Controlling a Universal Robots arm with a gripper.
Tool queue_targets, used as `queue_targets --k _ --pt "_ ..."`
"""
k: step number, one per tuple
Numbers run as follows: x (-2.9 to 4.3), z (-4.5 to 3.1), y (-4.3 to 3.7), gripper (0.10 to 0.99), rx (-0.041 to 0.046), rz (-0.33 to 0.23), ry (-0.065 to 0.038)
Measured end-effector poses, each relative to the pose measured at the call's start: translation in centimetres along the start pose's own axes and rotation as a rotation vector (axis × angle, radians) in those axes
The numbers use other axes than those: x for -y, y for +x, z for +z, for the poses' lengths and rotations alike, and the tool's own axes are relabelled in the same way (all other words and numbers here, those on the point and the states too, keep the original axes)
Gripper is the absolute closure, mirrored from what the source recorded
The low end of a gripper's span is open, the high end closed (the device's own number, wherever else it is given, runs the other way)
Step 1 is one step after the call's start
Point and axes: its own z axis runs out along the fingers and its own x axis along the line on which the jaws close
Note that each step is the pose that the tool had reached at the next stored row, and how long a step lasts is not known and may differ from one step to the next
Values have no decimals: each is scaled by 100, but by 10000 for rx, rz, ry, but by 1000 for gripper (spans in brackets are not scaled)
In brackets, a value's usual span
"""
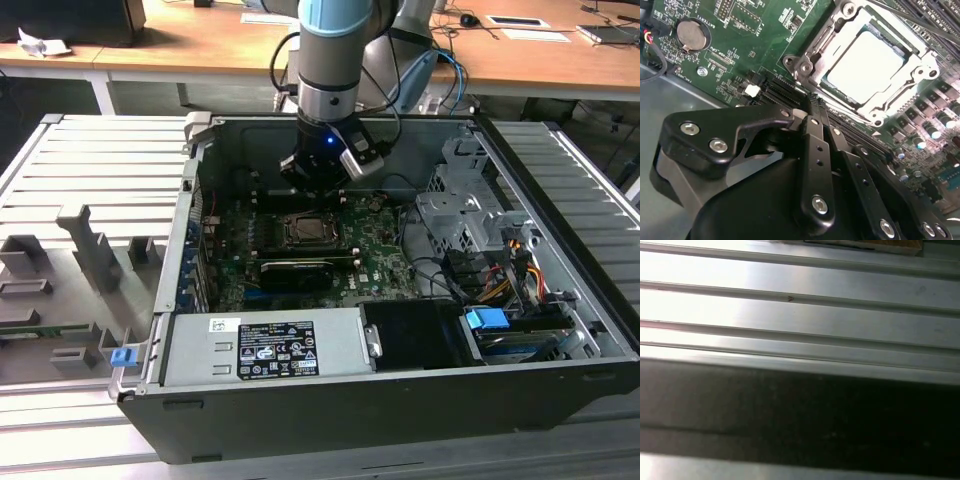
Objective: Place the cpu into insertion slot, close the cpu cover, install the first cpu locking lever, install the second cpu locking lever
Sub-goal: 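Install the first cpu locking lever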
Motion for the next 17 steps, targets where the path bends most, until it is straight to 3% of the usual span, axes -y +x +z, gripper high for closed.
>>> queue_targets --k 7,17 --pt "5 55 -7 980 -4 0 18" --pt "9 40 -7 980 -4 0 44"
